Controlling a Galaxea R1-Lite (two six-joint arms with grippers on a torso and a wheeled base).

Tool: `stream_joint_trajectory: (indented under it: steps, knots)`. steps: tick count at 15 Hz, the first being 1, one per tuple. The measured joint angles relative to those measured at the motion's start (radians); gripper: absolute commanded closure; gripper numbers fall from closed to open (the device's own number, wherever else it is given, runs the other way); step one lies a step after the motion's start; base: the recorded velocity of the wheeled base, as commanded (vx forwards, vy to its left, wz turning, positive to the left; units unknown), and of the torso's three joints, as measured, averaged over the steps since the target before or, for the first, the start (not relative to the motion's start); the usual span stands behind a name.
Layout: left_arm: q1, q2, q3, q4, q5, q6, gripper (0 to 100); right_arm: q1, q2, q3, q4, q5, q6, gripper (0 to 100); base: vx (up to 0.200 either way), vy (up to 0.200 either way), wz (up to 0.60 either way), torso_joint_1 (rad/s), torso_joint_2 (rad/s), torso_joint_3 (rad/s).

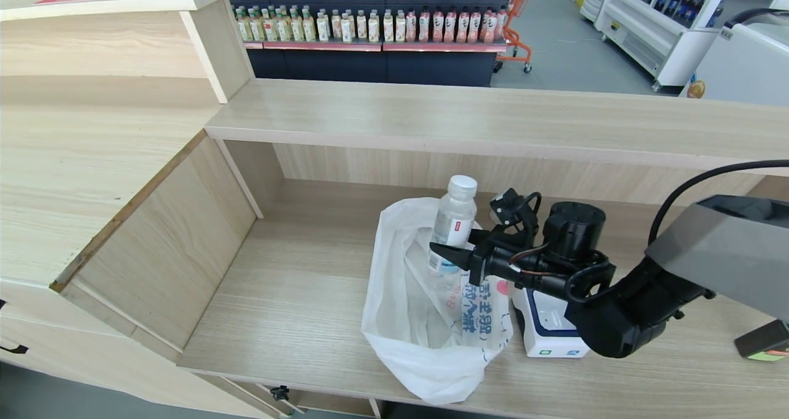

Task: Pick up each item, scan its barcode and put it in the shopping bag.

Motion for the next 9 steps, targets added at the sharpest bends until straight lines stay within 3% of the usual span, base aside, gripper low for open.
stream_joint_trajectory:
  steps: [9]
  knots:
    - [0.000, 0.000, 0.000, 0.000, 0.000, 0.000, 0, 0.020, 0.251, -0.346, 0.009, 0.008, -0.097, 100, 0.000, 0.000, 0.00, 0.000, 0.00, 0.000]
